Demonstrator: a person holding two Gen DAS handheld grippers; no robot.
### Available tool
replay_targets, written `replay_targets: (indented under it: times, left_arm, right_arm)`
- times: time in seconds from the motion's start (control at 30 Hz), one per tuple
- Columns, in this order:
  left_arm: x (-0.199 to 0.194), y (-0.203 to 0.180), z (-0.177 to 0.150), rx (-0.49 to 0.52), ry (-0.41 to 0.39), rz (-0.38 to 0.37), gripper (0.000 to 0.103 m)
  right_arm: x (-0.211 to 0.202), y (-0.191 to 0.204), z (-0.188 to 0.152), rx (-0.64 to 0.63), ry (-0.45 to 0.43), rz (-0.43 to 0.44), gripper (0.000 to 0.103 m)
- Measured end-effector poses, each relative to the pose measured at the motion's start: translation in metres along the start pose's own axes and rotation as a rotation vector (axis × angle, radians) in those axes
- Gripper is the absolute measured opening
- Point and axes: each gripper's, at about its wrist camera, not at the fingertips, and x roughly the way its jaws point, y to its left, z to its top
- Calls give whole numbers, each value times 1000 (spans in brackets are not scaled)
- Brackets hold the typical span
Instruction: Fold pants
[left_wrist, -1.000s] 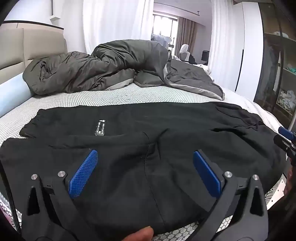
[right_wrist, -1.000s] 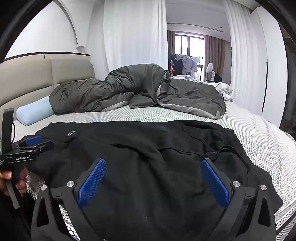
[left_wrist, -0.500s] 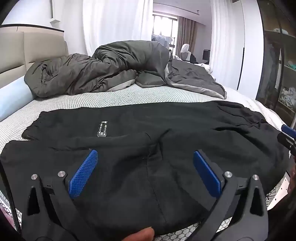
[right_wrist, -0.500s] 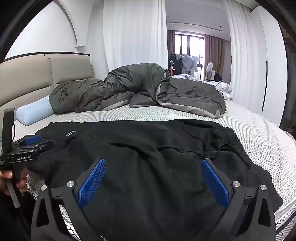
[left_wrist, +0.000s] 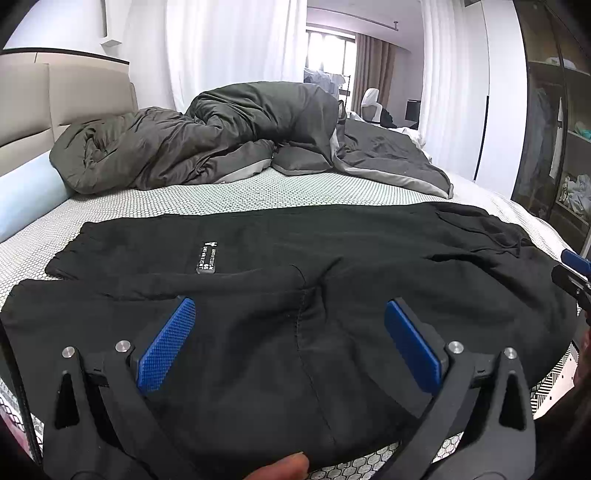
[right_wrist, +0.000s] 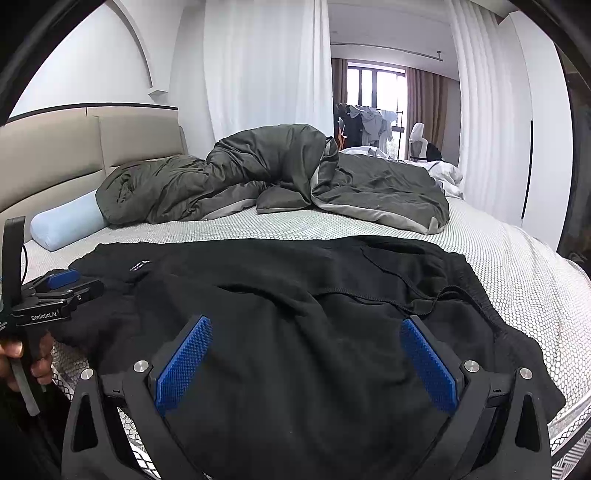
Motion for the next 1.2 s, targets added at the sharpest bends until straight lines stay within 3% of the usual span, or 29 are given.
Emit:
replay_targets:
  times: [1.2]
  left_arm:
    - [-2, 3, 0, 0, 3, 5, 102]
  right_arm:
    - [-1, 2, 0, -5, 3, 0, 103]
